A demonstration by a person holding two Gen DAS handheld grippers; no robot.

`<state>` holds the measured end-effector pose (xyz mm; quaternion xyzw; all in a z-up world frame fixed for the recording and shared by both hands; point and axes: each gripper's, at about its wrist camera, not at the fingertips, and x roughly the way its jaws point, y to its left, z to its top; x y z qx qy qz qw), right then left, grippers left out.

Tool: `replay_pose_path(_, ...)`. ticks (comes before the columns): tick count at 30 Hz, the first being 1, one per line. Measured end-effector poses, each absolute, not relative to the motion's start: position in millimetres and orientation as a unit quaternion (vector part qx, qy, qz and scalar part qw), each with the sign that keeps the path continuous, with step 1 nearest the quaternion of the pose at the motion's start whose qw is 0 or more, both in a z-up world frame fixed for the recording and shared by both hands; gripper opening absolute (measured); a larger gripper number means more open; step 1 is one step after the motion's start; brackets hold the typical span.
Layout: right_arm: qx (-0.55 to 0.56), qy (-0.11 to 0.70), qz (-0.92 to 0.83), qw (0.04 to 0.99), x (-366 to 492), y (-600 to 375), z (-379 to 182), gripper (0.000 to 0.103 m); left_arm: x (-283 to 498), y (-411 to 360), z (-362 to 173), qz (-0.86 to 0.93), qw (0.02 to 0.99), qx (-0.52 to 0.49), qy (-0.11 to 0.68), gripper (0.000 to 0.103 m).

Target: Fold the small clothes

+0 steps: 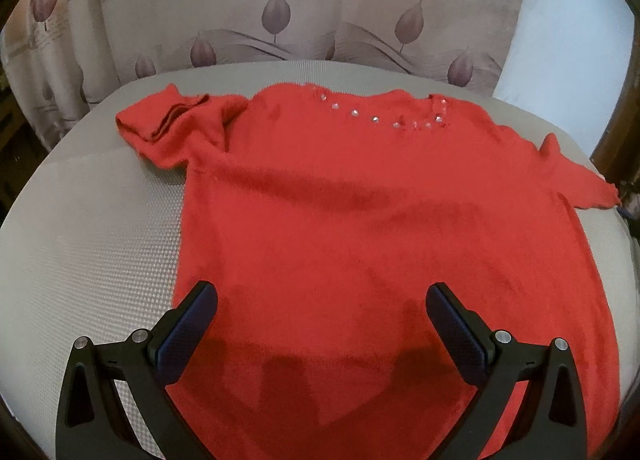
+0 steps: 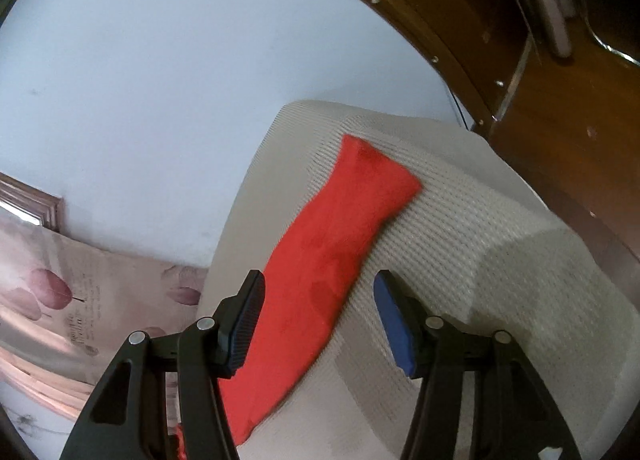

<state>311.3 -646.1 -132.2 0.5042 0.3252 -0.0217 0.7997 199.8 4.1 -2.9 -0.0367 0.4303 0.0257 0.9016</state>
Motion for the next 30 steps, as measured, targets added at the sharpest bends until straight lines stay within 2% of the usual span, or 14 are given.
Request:
replay_pose_path(4,0.498,0.327,-0.033,0.803,325.4,-654.8,-130.7,0.054,201.3,4.2,-2.8,0.029,0.9,-0.037,0.434,0.103)
replay_pose_path(6,0.506,0.32,-0.042,0.8,327.8,-661.3,-133.7,0.049,201.6,4.9,-2.5,0.03,0.899,-0.038,0.435,0.103)
replay_pose_path(8,0.497,0.326,-0.058,0.802,329.1,-663.1,-134.5,0.027,201.8,4.3,-3.0,0.03,0.899,-0.04,0.436,0.103)
replay_pose_path(9,0.484,0.343,-0.08,0.801,330.6,-664.5,-135.4,0.004,202.1,4.6,-3.5,0.03,0.898,-0.041,0.437,0.103)
replay_pose_path(13,0.514,0.345,-0.07,0.782,328.0,-677.9,-142.9,0.004,201.4,6.6,-4.7,0.03,0.897,-0.049,0.439,0.103)
replay_pose_path(17,0.528,0.317,-0.019,0.788,324.8,-654.2,-117.6,0.004,201.5,13.2,-4.5,0.026,0.897,-0.069,0.435,0.103)
replay_pose_path(25,0.476,0.324,0.154,0.803,357.1,-489.0,-30.9,0.004,194.7,25.4,11.7,0.041,0.913,-0.067,0.4,0.103)
replay_pose_path(30,0.448,0.351,0.239,0.787,373.9,-362.9,-20.9,0.004,194.3,38.6,23.2,0.071,0.932,-0.006,0.356,0.103)
